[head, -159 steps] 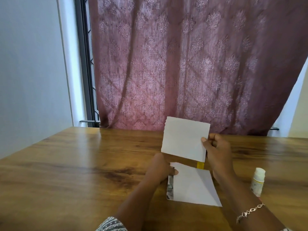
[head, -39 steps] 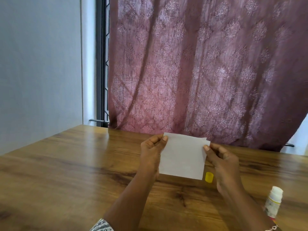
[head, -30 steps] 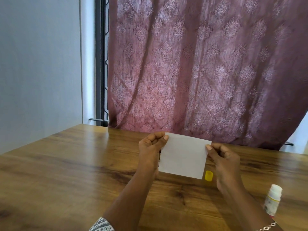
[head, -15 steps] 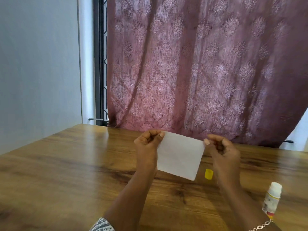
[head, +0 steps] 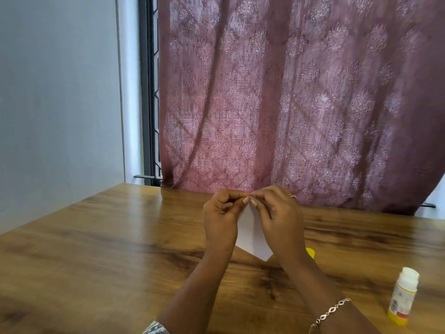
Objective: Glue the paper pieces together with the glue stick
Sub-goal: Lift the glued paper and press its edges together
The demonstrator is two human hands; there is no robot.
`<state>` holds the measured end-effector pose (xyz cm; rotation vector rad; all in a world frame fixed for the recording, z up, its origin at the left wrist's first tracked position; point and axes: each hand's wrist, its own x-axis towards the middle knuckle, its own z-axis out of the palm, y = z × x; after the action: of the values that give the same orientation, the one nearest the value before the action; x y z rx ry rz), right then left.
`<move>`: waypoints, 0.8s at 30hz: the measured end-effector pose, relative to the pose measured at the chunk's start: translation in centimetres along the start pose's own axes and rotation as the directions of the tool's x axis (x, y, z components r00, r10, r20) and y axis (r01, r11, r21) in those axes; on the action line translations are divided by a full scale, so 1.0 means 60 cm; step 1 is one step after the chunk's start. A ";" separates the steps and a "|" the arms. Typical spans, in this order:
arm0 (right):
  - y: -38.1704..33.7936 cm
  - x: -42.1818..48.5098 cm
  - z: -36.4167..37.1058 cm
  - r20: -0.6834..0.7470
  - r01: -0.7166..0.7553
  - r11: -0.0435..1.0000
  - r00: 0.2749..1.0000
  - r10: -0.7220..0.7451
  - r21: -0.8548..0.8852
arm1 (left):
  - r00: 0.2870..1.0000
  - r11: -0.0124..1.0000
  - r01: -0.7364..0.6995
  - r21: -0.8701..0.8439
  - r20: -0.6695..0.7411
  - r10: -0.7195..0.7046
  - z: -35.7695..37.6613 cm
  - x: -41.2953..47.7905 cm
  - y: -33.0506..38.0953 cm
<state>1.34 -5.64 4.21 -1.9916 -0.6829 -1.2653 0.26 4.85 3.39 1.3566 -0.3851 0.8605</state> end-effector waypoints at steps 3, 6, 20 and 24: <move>0.004 -0.001 -0.004 0.001 -0.020 1.000 1.000 0.020 -0.006 | 0.999 0.998 -0.038 0.052 0.028 0.036 0.001 0.000 -0.005; 0.007 -0.002 -0.005 0.008 -0.023 1.000 1.000 0.023 -0.001 | 0.998 0.998 -0.046 0.038 0.038 0.045 0.001 0.001 -0.010; 0.012 -0.003 -0.010 0.093 -0.044 0.999 0.995 0.041 0.032 | 0.997 0.998 -0.030 0.062 0.079 0.025 0.000 0.002 -0.013; 0.012 -0.003 -0.013 0.100 -0.055 0.997 0.994 0.049 0.051 | 0.996 0.998 -0.041 0.052 0.082 0.037 0.001 0.001 -0.014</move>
<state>1.35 -6.70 4.07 -2.0261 -0.7003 -1.1126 0.92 4.86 2.88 1.4403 -0.4552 0.8549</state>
